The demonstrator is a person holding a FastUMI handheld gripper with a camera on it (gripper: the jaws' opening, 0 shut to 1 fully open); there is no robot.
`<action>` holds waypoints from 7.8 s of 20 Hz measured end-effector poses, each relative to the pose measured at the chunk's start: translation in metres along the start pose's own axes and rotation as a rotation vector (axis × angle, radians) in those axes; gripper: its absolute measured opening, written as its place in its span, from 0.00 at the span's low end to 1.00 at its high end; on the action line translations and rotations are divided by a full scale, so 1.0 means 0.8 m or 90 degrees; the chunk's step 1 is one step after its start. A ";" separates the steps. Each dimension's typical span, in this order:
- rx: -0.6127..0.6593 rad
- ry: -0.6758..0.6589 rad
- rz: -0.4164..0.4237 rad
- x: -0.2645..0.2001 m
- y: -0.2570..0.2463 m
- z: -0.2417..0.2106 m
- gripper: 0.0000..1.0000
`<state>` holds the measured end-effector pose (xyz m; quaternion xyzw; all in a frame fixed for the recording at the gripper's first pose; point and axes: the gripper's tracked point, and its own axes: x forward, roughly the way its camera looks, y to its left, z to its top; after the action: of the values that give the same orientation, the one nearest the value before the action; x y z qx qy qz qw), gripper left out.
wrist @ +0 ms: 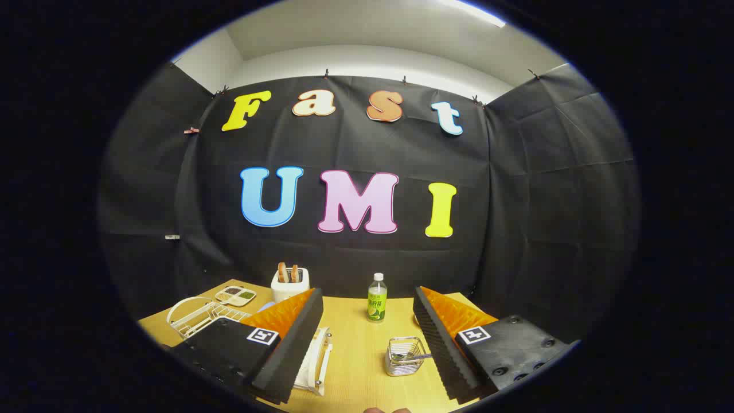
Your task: Take the plate from the dish rack, then take the spoon from the basket and place it into the plate.
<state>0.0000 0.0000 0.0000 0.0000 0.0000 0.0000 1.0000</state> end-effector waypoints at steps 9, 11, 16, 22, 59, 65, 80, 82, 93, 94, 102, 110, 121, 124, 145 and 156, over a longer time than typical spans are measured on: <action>0.018 0.046 -0.023 0.009 0.023 -0.023 0.97; 0.011 0.048 -0.023 0.007 0.023 -0.023 0.97; 0.011 0.073 -0.014 0.008 0.033 -0.033 0.97; 0.013 0.110 0.004 0.022 0.056 -0.042 0.97; 0.056 0.515 0.029 0.137 0.265 -0.212 0.33; 0.021 0.454 -0.052 0.157 0.237 -0.191 0.29; 0.145 0.432 0.007 0.115 0.143 -0.167 0.22; 0.164 0.435 0.026 0.094 0.112 -0.153 0.22; 0.296 0.508 -0.089 -0.063 -0.086 -0.193 0.22; 0.311 0.517 -0.096 -0.067 -0.096 -0.209 0.22; 0.321 0.597 -0.048 -0.024 -0.127 -0.339 0.22; 0.290 0.630 0.069 -0.001 -0.128 -0.392 0.21; 0.071 0.283 0.260 0.074 -0.152 -0.288 0.98; 0.089 0.255 0.292 0.095 -0.135 -0.273 0.98; 0.071 0.219 0.269 0.172 -0.124 -0.308 0.42; 0.035 0.238 0.278 0.164 -0.118 -0.313 0.22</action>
<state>0.1311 -0.0944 -0.2501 0.0270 0.1847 0.2153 0.9586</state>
